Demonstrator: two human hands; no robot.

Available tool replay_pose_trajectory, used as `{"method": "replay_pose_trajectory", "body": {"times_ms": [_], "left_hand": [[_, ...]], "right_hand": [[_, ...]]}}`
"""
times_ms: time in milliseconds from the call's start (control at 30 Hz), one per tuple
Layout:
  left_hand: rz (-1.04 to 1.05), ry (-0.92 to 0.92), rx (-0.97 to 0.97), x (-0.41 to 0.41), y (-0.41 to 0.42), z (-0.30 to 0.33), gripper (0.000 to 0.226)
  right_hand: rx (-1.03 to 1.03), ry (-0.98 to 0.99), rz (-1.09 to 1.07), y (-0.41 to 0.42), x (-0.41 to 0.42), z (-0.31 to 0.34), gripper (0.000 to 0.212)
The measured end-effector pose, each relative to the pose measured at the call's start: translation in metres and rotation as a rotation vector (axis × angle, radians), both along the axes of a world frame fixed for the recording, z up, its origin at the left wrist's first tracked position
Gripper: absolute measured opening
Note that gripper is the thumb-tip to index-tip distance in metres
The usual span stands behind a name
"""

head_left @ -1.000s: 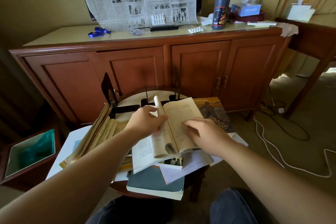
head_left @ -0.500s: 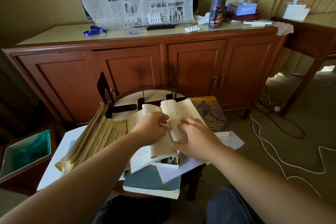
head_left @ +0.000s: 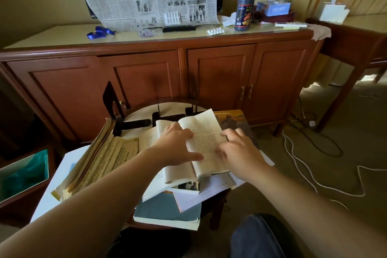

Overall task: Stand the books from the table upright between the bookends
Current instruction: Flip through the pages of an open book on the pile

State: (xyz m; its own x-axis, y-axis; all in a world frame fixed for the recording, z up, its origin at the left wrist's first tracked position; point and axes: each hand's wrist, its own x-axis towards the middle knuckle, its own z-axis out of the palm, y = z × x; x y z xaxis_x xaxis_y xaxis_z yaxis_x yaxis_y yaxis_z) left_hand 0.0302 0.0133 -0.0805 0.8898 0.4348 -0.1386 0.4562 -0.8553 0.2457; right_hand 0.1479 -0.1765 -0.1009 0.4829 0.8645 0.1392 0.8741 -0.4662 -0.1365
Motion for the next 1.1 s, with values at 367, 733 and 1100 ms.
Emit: {"method": "replay_pose_trajectory", "body": {"times_ms": [367,733,1100], "left_hand": [[-0.117,0.317,0.196,0.036,0.006,-0.001,0.137],[-0.129,0.345,0.18,0.039,0.002,-0.006,0.146],[-0.123,0.3,0.215,0.039,0.003,-0.014,0.158]], "right_hand": [[0.031,0.17,0.13,0.044,0.015,-0.027,0.05],[-0.199,0.119,0.017,0.099,0.04,-0.031,0.061],[0.017,0.11,0.072,0.001,0.006,-0.079,0.077]]}}
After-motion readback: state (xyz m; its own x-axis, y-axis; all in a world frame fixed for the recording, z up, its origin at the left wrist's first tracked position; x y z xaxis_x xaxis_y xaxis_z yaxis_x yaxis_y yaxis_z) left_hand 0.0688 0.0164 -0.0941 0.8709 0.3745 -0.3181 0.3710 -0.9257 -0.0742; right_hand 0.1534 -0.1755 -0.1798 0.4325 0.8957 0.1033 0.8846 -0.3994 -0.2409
